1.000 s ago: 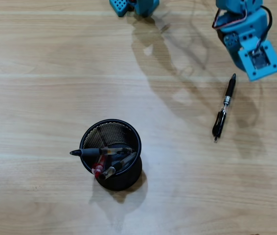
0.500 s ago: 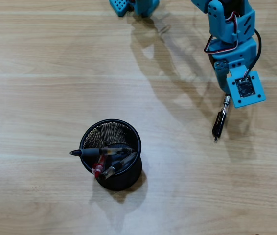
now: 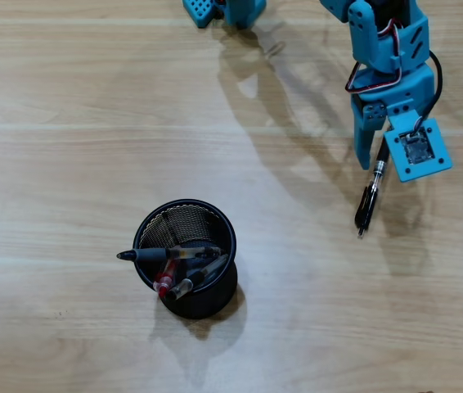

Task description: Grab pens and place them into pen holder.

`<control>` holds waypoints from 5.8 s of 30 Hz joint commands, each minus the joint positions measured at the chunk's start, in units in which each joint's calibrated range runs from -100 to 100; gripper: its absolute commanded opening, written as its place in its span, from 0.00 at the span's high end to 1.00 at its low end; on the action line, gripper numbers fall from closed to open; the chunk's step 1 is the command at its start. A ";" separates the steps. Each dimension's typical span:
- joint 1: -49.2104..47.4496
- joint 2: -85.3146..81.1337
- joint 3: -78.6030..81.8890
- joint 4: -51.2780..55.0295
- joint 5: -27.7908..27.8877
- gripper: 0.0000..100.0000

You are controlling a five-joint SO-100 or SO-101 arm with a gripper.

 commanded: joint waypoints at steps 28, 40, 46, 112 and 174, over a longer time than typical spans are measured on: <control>0.83 5.01 9.64 -5.69 -5.43 0.79; -0.44 4.93 9.55 -5.69 -6.70 0.85; -1.34 4.93 9.55 -5.69 -7.11 0.87; 23.80 -51.69 17.12 21.43 17.83 0.98; 40.24 -11.53 39.48 -96.35 15.14 0.98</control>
